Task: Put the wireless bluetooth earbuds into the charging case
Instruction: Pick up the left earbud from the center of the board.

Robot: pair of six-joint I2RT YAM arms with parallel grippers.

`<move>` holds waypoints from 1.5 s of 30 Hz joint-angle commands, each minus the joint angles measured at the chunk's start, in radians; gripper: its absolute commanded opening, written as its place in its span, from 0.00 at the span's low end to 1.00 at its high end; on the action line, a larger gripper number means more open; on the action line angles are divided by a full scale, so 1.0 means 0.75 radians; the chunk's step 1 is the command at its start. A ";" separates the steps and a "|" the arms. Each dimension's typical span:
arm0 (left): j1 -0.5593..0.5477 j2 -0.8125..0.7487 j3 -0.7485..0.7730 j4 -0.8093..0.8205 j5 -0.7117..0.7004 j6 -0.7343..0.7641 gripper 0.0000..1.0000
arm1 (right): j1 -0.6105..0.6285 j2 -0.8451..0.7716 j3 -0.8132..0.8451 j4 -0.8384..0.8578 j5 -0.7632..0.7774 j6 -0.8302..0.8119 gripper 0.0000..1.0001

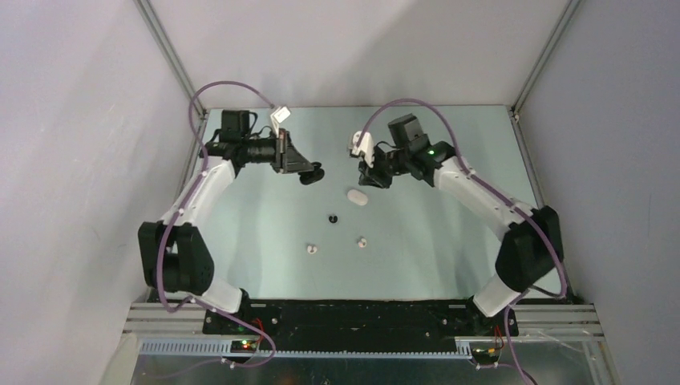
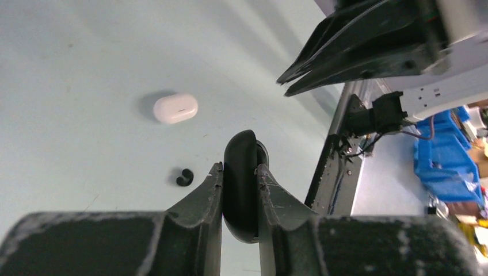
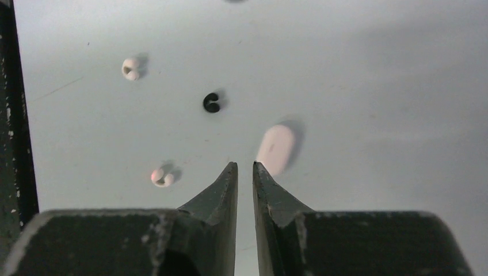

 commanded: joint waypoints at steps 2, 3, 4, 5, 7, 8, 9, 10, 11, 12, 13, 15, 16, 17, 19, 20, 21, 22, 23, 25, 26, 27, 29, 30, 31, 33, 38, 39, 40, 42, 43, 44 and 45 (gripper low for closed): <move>0.071 -0.201 -0.085 0.016 -0.085 -0.024 0.00 | 0.053 0.169 0.014 -0.079 -0.081 -0.107 0.17; 0.086 -0.217 -0.117 0.015 -0.101 -0.024 0.00 | 0.076 0.209 0.024 -0.109 -0.078 -0.169 0.16; 0.093 -0.247 -0.128 0.016 -0.113 -0.025 0.00 | 0.089 0.231 0.031 -0.125 -0.072 -0.202 0.15; 0.109 -0.262 -0.155 0.016 -0.141 -0.025 0.00 | 0.119 0.273 0.039 -0.149 -0.065 -0.270 0.14; 0.132 -0.300 -0.191 0.015 -0.187 -0.024 0.00 | 0.164 0.327 0.043 -0.158 -0.017 -0.356 0.13; 0.138 -0.324 -0.203 0.016 -0.205 -0.055 0.00 | 0.178 0.340 0.043 -0.156 -0.006 -0.377 0.13; 0.147 -0.338 -0.234 0.016 -0.256 -0.066 0.00 | 0.203 0.369 0.043 -0.142 0.009 -0.411 0.12; 0.148 -0.365 -0.254 0.016 -0.280 -0.080 0.00 | 0.214 0.384 0.043 -0.133 0.014 -0.424 0.13; 0.150 -0.379 -0.288 0.015 -0.313 -0.081 0.00 | 0.236 0.408 0.043 -0.112 0.024 -0.445 0.13; 0.150 -0.408 -0.306 0.016 -0.322 -0.077 0.00 | 0.247 0.421 0.043 -0.097 0.029 -0.456 0.13; 0.151 -0.422 -0.334 0.015 -0.337 -0.075 0.00 | 0.268 0.445 0.043 -0.071 0.040 -0.476 0.14; 0.160 -0.457 -0.360 0.016 -0.347 -0.075 0.00 | 0.294 0.481 0.043 -0.036 0.061 -0.514 0.17; 0.168 -0.475 -0.367 0.015 -0.351 -0.084 0.00 | 0.307 0.492 0.043 -0.024 0.068 -0.526 0.18; 0.169 -0.483 -0.374 0.016 -0.350 -0.091 0.00 | 0.312 0.516 0.043 0.002 0.083 -0.543 0.19; 0.214 -0.513 -0.389 0.015 -0.358 -0.100 0.00 | 0.323 0.545 0.046 0.045 0.104 -0.554 0.22; 0.232 -0.521 -0.400 0.015 -0.366 -0.101 0.00 | 0.328 0.564 0.052 0.067 0.110 -0.559 0.24; 0.239 -0.537 -0.406 0.016 -0.368 -0.102 0.00 | 0.330 0.573 0.057 0.074 0.121 -0.562 0.24; 0.254 -0.545 -0.417 0.016 -0.370 -0.102 0.00 | 0.331 0.589 0.069 0.081 0.124 -0.565 0.25; 0.259 -0.556 -0.424 0.017 -0.371 -0.102 0.00 | 0.331 0.597 0.077 0.080 0.129 -0.567 0.25; 0.272 -0.567 -0.441 0.018 -0.371 -0.102 0.00 | 0.332 0.619 0.104 0.067 0.125 -0.569 0.26; 0.277 -0.570 -0.450 0.019 -0.370 -0.102 0.00 | 0.332 0.629 0.117 0.058 0.122 -0.572 0.26; 0.279 -0.574 -0.454 0.019 -0.372 -0.102 0.00 | 0.333 0.633 0.120 0.057 0.121 -0.574 0.26; 0.285 -0.575 -0.462 0.022 -0.372 -0.104 0.00 | 0.333 0.639 0.127 0.058 0.121 -0.581 0.26; 0.287 -0.573 -0.463 0.024 -0.373 -0.104 0.00 | 0.334 0.641 0.131 0.058 0.122 -0.585 0.26; 0.289 -0.571 -0.463 0.027 -0.372 -0.105 0.00 | 0.335 0.643 0.133 0.059 0.122 -0.588 0.26; 0.294 -0.566 -0.461 0.032 -0.369 -0.107 0.00 | 0.336 0.651 0.140 0.054 0.129 -0.593 0.26; 0.301 -0.547 -0.448 0.035 -0.364 -0.111 0.00 | 0.336 0.681 0.160 0.024 0.136 -0.608 0.26; 0.301 -0.546 -0.449 0.037 -0.364 -0.112 0.00 | 0.334 0.685 0.163 0.024 0.136 -0.609 0.26; 0.302 -0.544 -0.448 0.037 -0.364 -0.112 0.00 | 0.335 0.687 0.164 0.024 0.137 -0.610 0.26; 0.304 -0.542 -0.450 0.037 -0.362 -0.112 0.00 | 0.336 0.695 0.170 0.019 0.143 -0.611 0.26; 0.306 -0.542 -0.452 0.037 -0.362 -0.112 0.00 | 0.336 0.701 0.176 0.013 0.143 -0.612 0.26; 0.307 -0.541 -0.453 0.038 -0.360 -0.112 0.00 | 0.335 0.703 0.179 0.009 0.144 -0.613 0.26; 0.307 -0.540 -0.454 0.040 -0.360 -0.113 0.00 | 0.334 0.709 0.183 0.003 0.144 -0.613 0.26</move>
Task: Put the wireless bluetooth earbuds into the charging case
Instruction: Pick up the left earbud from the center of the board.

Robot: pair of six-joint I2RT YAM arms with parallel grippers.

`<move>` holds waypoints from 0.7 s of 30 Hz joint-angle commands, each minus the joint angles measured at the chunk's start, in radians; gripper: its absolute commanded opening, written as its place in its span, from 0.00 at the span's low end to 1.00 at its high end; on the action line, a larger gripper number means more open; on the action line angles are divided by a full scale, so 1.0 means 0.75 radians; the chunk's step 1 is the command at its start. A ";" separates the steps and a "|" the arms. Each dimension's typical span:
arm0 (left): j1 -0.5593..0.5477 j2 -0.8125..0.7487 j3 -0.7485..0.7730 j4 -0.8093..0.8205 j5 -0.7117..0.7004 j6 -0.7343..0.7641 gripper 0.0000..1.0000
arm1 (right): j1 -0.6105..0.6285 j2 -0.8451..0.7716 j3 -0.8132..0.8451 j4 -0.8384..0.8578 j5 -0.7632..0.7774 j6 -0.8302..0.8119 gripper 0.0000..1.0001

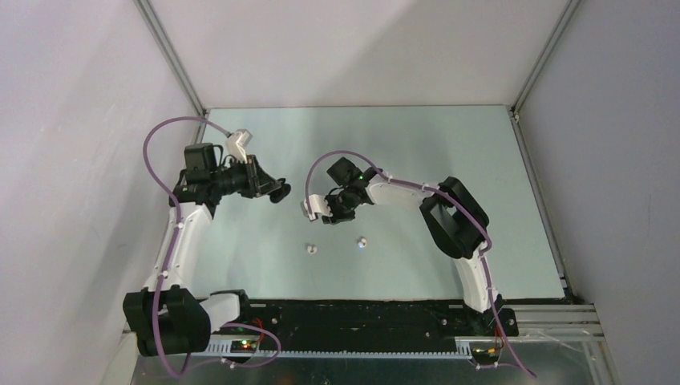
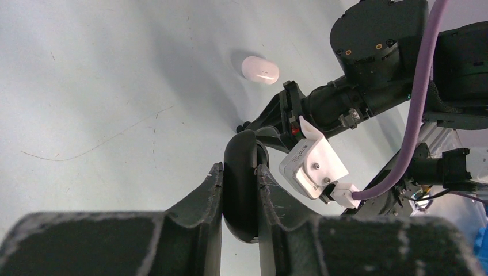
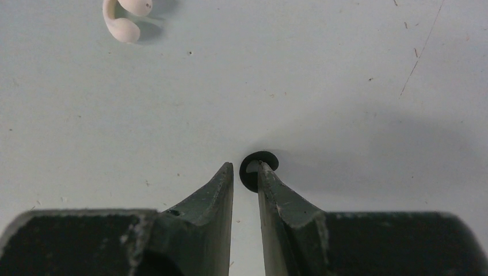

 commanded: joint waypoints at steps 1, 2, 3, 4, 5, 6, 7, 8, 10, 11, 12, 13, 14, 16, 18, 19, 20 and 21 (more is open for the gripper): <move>0.015 0.002 0.012 0.040 0.018 -0.013 0.00 | 0.006 0.033 0.063 -0.026 0.005 -0.023 0.26; 0.014 0.004 0.014 0.039 0.018 -0.013 0.00 | 0.006 0.037 0.066 -0.031 0.007 -0.024 0.25; 0.013 0.007 0.014 0.039 0.019 -0.013 0.00 | 0.008 0.039 0.067 -0.032 0.009 -0.024 0.25; 0.015 0.007 0.015 0.040 0.019 -0.013 0.00 | 0.008 0.045 0.068 -0.034 0.016 -0.025 0.25; 0.016 0.007 0.016 0.040 0.021 -0.013 0.00 | 0.009 0.047 0.068 -0.035 0.019 -0.025 0.26; 0.016 0.011 0.015 0.041 0.021 -0.013 0.00 | 0.008 0.052 0.067 -0.034 0.028 -0.025 0.26; 0.017 0.011 0.016 0.040 0.022 -0.013 0.00 | 0.008 0.057 0.068 -0.034 0.032 -0.025 0.26; 0.017 0.011 0.016 0.039 0.023 -0.013 0.00 | 0.008 0.059 0.070 -0.035 0.042 -0.023 0.26; 0.017 0.012 0.014 0.039 0.023 -0.013 0.00 | 0.007 0.066 0.070 -0.034 0.057 -0.021 0.26; 0.017 0.011 0.014 0.041 0.022 -0.013 0.00 | 0.009 0.069 0.070 -0.034 0.063 -0.021 0.26; 0.017 0.011 0.013 0.041 0.024 -0.013 0.00 | 0.008 0.070 0.067 -0.032 0.073 -0.021 0.27; 0.017 0.011 0.014 0.042 0.023 -0.014 0.00 | 0.009 0.070 0.066 -0.025 0.077 -0.016 0.27; 0.017 0.012 0.013 0.042 0.023 -0.016 0.00 | 0.009 0.070 0.066 -0.022 0.089 -0.013 0.27; 0.016 0.013 0.014 0.042 0.025 -0.019 0.00 | 0.009 0.069 0.066 -0.009 0.108 -0.002 0.27; 0.017 0.013 0.014 0.046 0.025 -0.022 0.00 | 0.006 0.068 0.066 0.005 0.122 0.009 0.27; 0.017 0.013 0.014 0.048 0.024 -0.023 0.00 | 0.007 0.068 0.066 0.013 0.130 0.015 0.27; 0.017 0.014 0.013 0.050 0.026 -0.026 0.00 | 0.006 0.067 0.066 0.016 0.133 0.019 0.27; 0.017 0.013 0.014 0.053 0.026 -0.028 0.00 | 0.006 0.065 0.069 0.025 0.138 0.031 0.27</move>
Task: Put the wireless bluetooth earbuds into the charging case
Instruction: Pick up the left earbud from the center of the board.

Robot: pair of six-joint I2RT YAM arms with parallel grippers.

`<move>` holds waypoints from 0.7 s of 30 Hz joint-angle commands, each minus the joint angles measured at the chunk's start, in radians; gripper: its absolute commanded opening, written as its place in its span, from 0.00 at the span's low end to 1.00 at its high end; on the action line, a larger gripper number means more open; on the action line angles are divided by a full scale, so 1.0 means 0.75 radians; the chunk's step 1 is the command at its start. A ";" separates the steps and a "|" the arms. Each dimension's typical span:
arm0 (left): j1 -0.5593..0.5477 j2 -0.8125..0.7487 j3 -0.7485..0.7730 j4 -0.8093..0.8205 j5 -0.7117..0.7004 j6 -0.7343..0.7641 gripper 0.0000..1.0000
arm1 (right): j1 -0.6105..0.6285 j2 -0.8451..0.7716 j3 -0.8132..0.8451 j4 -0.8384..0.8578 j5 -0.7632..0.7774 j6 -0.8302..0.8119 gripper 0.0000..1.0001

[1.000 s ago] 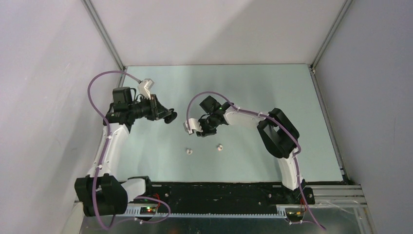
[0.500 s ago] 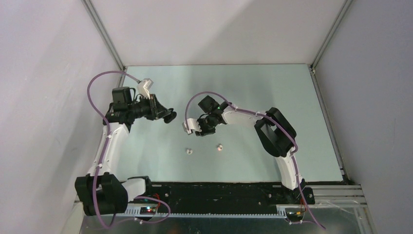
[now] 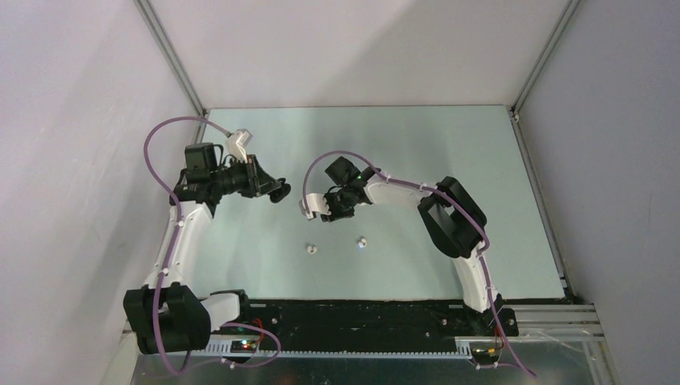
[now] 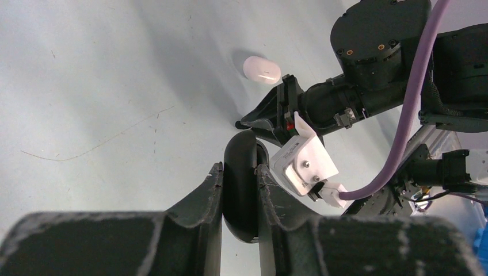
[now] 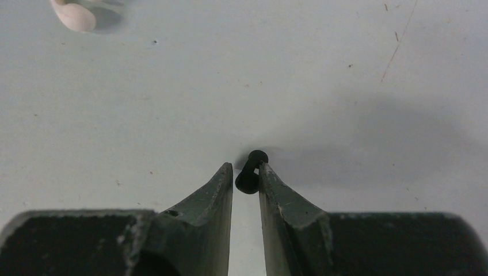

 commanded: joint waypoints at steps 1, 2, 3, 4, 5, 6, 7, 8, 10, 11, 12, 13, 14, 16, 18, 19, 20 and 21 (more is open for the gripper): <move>0.012 -0.004 0.015 0.046 0.025 -0.028 0.00 | 0.005 0.034 0.033 0.015 0.052 0.038 0.27; 0.012 -0.004 0.015 0.049 0.025 -0.030 0.00 | 0.006 0.033 0.035 0.024 0.057 0.049 0.26; 0.012 -0.005 0.015 0.052 0.025 -0.033 0.00 | 0.003 0.032 0.038 0.027 0.058 0.055 0.26; 0.012 -0.007 0.015 0.053 0.025 -0.035 0.00 | 0.004 0.032 0.043 0.032 0.061 0.069 0.25; 0.012 -0.008 0.015 0.055 0.028 -0.037 0.00 | 0.003 0.030 0.053 0.035 0.060 0.084 0.24; 0.012 -0.008 0.013 0.055 0.028 -0.038 0.00 | 0.003 0.032 0.057 0.035 0.060 0.092 0.22; 0.012 -0.009 0.012 0.058 0.027 -0.040 0.00 | 0.002 0.032 0.066 0.035 0.061 0.103 0.21; 0.012 -0.011 0.010 0.058 0.027 -0.040 0.00 | 0.000 0.033 0.069 0.036 0.058 0.109 0.19; 0.012 -0.013 0.007 0.059 0.028 -0.042 0.00 | 0.000 0.034 0.081 0.027 0.051 0.122 0.16; 0.012 -0.013 0.007 0.059 0.028 -0.043 0.00 | -0.001 0.036 0.094 0.016 0.051 0.132 0.15; 0.012 -0.013 0.006 0.061 0.031 -0.045 0.00 | -0.003 0.036 0.101 0.011 0.048 0.139 0.14; 0.012 -0.013 0.005 0.062 0.031 -0.046 0.00 | -0.003 0.038 0.117 -0.003 0.038 0.154 0.10; 0.012 -0.013 0.004 0.063 0.032 -0.046 0.00 | -0.008 0.039 0.127 -0.013 0.029 0.162 0.08; 0.011 -0.014 0.003 0.067 0.032 -0.045 0.00 | -0.022 0.035 0.161 -0.059 -0.016 0.183 0.00; 0.012 -0.012 0.006 0.071 0.034 -0.039 0.00 | -0.040 0.017 0.194 -0.105 -0.073 0.196 0.00; 0.011 -0.007 0.008 0.072 0.035 -0.035 0.00 | -0.048 0.007 0.206 -0.132 -0.108 0.204 0.00; 0.012 -0.003 0.011 0.074 0.039 -0.026 0.00 | -0.063 -0.026 0.215 -0.160 -0.132 0.208 0.00; 0.011 0.011 0.017 0.076 0.053 -0.022 0.00 | -0.072 -0.048 0.221 -0.183 -0.188 0.205 0.00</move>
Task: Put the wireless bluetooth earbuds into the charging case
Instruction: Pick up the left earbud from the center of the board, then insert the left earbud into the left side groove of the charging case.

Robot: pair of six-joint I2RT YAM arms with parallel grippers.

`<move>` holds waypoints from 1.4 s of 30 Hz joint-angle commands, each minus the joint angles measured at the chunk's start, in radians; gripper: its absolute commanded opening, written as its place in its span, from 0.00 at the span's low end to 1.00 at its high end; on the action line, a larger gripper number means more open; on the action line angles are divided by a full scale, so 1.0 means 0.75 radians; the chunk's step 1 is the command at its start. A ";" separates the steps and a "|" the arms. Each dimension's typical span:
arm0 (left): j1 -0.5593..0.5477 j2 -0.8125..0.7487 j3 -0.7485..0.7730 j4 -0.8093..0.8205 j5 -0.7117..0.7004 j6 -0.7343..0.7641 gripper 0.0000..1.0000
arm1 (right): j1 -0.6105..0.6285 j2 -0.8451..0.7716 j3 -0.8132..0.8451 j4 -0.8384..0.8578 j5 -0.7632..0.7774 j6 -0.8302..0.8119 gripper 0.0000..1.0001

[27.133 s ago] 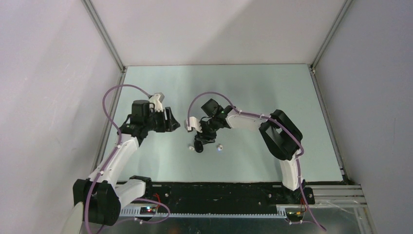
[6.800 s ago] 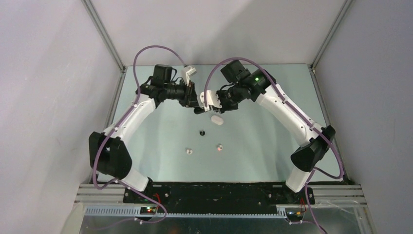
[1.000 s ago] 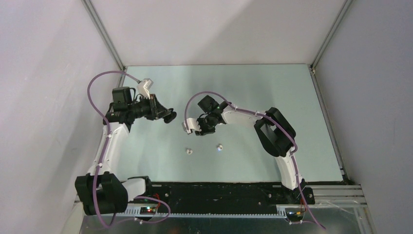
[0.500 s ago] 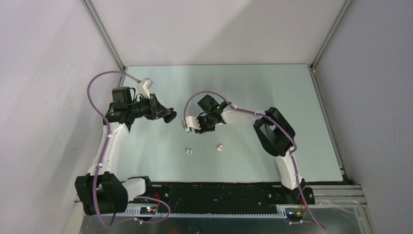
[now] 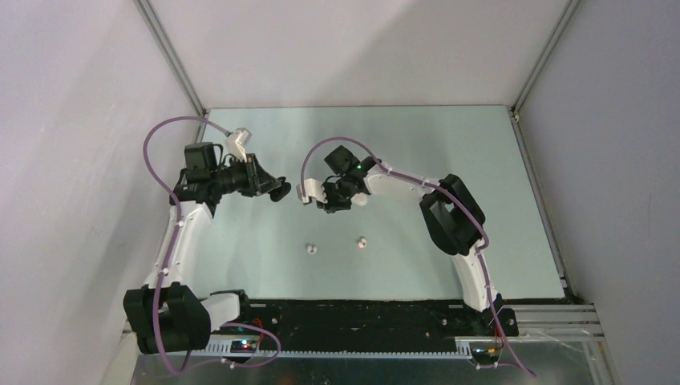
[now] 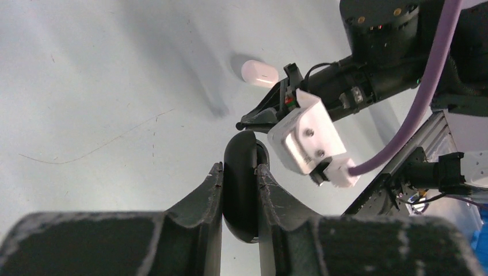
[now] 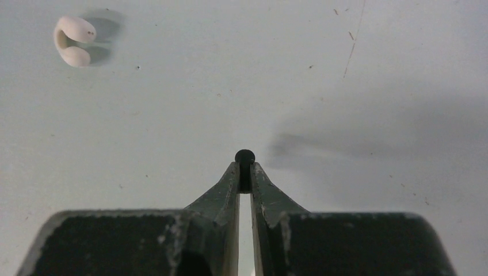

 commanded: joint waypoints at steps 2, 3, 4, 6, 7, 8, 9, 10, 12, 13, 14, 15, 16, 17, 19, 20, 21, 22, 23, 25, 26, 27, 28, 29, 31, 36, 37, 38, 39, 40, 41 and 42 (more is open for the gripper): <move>0.007 0.050 0.034 0.061 0.084 0.026 0.00 | -0.080 -0.153 0.095 -0.176 -0.267 0.016 0.00; -0.003 0.065 0.042 0.061 0.094 0.046 0.00 | -0.102 -0.208 0.113 -0.233 -0.296 -0.010 0.00; -0.010 0.101 0.063 0.062 0.108 0.057 0.00 | -0.123 -0.233 0.124 -0.264 -0.349 -0.030 0.00; -0.043 0.158 0.102 0.061 0.121 0.112 0.00 | -0.146 -0.309 0.166 -0.365 -0.403 -0.094 0.00; -0.073 0.178 0.118 0.062 0.122 0.130 0.00 | -0.151 -0.355 0.198 -0.424 -0.413 -0.128 0.00; -0.089 0.219 0.150 0.062 0.131 0.156 0.00 | -0.156 -0.377 0.215 -0.447 -0.426 -0.142 0.00; -0.127 0.242 0.169 0.061 0.142 0.164 0.00 | -0.157 -0.415 0.255 -0.497 -0.429 -0.169 0.00; -0.148 0.289 0.214 0.062 0.176 0.158 0.00 | -0.157 -0.448 0.280 -0.520 -0.439 -0.182 0.00; -0.200 0.359 0.291 0.069 0.231 0.135 0.00 | -0.150 -0.490 0.349 -0.556 -0.444 -0.205 0.00; -0.232 0.395 0.345 0.073 0.258 0.129 0.00 | -0.146 -0.502 0.384 -0.558 -0.440 -0.212 0.00; -0.249 0.412 0.370 0.076 0.268 0.122 0.00 | -0.136 -0.522 0.398 -0.554 -0.435 -0.217 0.00; -0.277 0.442 0.419 0.077 0.280 0.121 0.00 | -0.130 -0.532 0.413 -0.536 -0.416 -0.224 0.00; -0.289 0.457 0.441 0.078 0.283 0.114 0.00 | -0.114 -0.545 0.415 -0.524 -0.403 -0.229 0.00; -0.310 0.487 0.487 0.078 0.281 0.109 0.00 | -0.099 -0.551 0.414 -0.501 -0.377 -0.233 0.00; -0.337 0.523 0.541 0.078 0.277 0.074 0.00 | -0.087 -0.561 0.412 -0.481 -0.354 -0.245 0.00; -0.358 0.531 0.554 0.079 0.279 0.061 0.00 | -0.086 -0.562 0.410 -0.467 -0.349 -0.244 0.00; -0.368 0.543 0.573 0.080 0.282 0.057 0.00 | -0.082 -0.557 0.410 -0.460 -0.344 -0.243 0.00; -0.392 0.548 0.581 0.081 0.285 0.058 0.00 | -0.080 -0.553 0.410 -0.452 -0.342 -0.243 0.00; -0.405 0.555 0.592 0.082 0.296 0.053 0.00 | -0.076 -0.548 0.411 -0.449 -0.340 -0.244 0.00; -0.435 0.562 0.600 0.085 0.325 0.039 0.00 | -0.073 -0.533 0.412 -0.441 -0.337 -0.259 0.00; -0.452 0.563 0.602 0.087 0.336 0.034 0.00 | -0.072 -0.526 0.411 -0.437 -0.335 -0.274 0.00; -0.459 0.567 0.604 0.088 0.357 0.026 0.00 | -0.069 -0.519 0.411 -0.434 -0.335 -0.280 0.00; -0.473 0.568 0.605 0.088 0.377 0.022 0.00 | -0.069 -0.517 0.413 -0.430 -0.331 -0.293 0.00; -0.478 0.568 0.607 0.088 0.386 0.015 0.00 | -0.068 -0.511 0.412 -0.428 -0.327 -0.298 0.00; -0.489 0.572 0.612 0.089 0.415 0.000 0.00 | -0.071 -0.503 0.411 -0.429 -0.316 -0.317 0.00; -0.493 0.588 0.632 0.089 0.459 -0.037 0.00 | -0.074 -0.487 0.411 -0.468 -0.305 -0.365 0.00; -0.493 0.591 0.634 0.090 0.463 -0.045 0.00 | -0.075 -0.481 0.411 -0.473 -0.303 -0.373 0.00; -0.494 0.593 0.638 0.089 0.468 -0.048 0.00 | -0.075 -0.479 0.411 -0.479 -0.297 -0.377 0.00; -0.493 0.595 0.640 0.090 0.466 -0.055 0.00 | -0.074 -0.476 0.410 -0.480 -0.294 -0.382 0.00; -0.493 0.595 0.641 0.090 0.458 -0.059 0.00 | -0.073 -0.474 0.411 -0.484 -0.289 -0.386 0.00; -0.493 0.595 0.641 0.090 0.453 -0.063 0.00 | -0.074 -0.469 0.411 -0.493 -0.287 -0.398 0.00; -0.493 0.596 0.639 0.090 0.454 -0.064 0.00 | -0.072 -0.465 0.412 -0.501 -0.283 -0.408 0.00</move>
